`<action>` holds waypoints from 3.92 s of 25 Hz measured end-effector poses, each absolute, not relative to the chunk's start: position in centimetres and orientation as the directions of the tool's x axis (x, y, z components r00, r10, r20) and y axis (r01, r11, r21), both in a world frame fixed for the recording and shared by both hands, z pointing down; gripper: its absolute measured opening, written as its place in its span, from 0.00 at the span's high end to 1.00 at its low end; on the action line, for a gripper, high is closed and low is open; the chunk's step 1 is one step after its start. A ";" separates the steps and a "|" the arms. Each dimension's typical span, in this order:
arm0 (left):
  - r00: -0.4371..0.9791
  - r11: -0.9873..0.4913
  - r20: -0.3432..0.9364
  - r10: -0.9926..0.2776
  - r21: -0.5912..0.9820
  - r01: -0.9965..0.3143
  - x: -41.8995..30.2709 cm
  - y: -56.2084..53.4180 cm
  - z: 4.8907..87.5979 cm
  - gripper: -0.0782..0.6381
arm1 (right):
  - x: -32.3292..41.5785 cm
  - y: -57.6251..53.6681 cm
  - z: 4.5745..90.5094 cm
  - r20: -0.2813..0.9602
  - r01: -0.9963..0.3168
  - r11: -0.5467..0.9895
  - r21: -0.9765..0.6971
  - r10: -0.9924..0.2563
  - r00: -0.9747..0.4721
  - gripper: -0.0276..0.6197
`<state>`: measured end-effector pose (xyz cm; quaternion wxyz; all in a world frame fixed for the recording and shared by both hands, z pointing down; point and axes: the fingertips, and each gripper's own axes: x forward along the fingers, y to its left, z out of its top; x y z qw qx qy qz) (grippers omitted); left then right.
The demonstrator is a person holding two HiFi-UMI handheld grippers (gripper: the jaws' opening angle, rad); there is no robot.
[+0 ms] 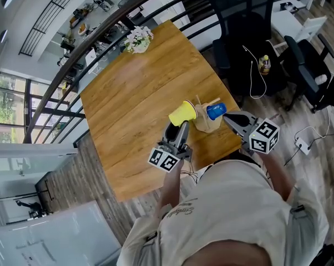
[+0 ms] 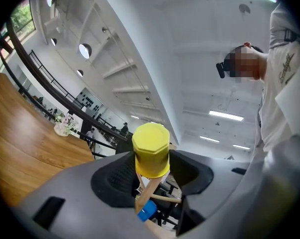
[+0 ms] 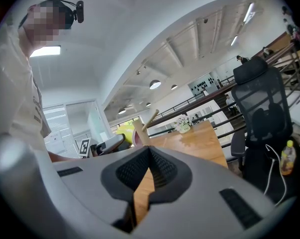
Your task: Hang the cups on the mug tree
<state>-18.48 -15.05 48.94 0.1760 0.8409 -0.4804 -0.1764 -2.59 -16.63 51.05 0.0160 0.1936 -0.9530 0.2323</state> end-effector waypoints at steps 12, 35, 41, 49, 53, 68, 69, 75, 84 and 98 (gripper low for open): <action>0.470 -0.457 -0.105 -0.876 0.490 -0.743 -19.1 -13.3 50.7 0.65 | -2.9 -16.3 51.3 0.133 -0.379 0.815 -0.438 -0.359 -0.924 0.97; 0.308 -0.265 0.045 -0.950 0.402 -0.876 -22.6 -10.2 49.5 0.85 | -5.1 -17.0 46.9 0.139 -0.362 0.927 -0.098 -0.348 -0.927 0.97; 0.221 -0.197 0.017 -0.975 0.393 -0.898 -24.7 -10.4 45.0 0.85 | -5.6 -17.4 43.7 0.081 -0.373 0.928 -0.019 -0.370 -0.925 0.97; 0.242 -0.247 -0.060 -0.968 0.366 -0.897 -23.4 -10.1 41.0 0.85 | -5.6 -17.0 41.6 0.041 -0.358 0.934 0.012 -0.359 -0.933 0.97; 0.263 -0.269 -0.061 -0.963 0.304 -0.914 -22.8 -9.9 39.5 0.85 | -5.3 -16.7 40.3 0.017 -0.354 0.935 0.023 -0.354 -0.935 0.97; 0.314 -0.319 -0.062 -0.947 0.270 -0.908 -21.0 -9.6 38.9 0.85 | -4.1 -15.5 40.0 -0.007 -0.373 0.928 0.000 -0.373 -0.928 0.97; 0.317 -0.321 -0.059 -0.947 0.257 -0.911 -20.9 -9.7 38.9 0.85 | -4.0 -15.6 40.0 -0.007 -0.376 0.927 -0.002 -0.376 -0.927 0.97; 0.338 -0.340 -0.046 -0.940 0.216 -0.915 -20.6 -10.4 38.9 0.85 | -3.5 -16.0 40.5 0.000 -0.391 0.920 -0.011 -0.391 -0.920 0.97; 0.332 -0.344 -0.092 -0.939 0.317 -0.884 -21.9 -10.9 39.0 0.85 | -4.5 -16.1 42.2 0.020 -0.377 0.926 -0.037 -0.376 -0.926 0.97; 0.319 -0.327 -0.075 -0.945 0.308 -0.894 -22.8 -10.7 40.7 0.85 | -4.9 -17.0 43.4 0.052 -0.395 0.918 -0.041 -0.393 -0.918 0.97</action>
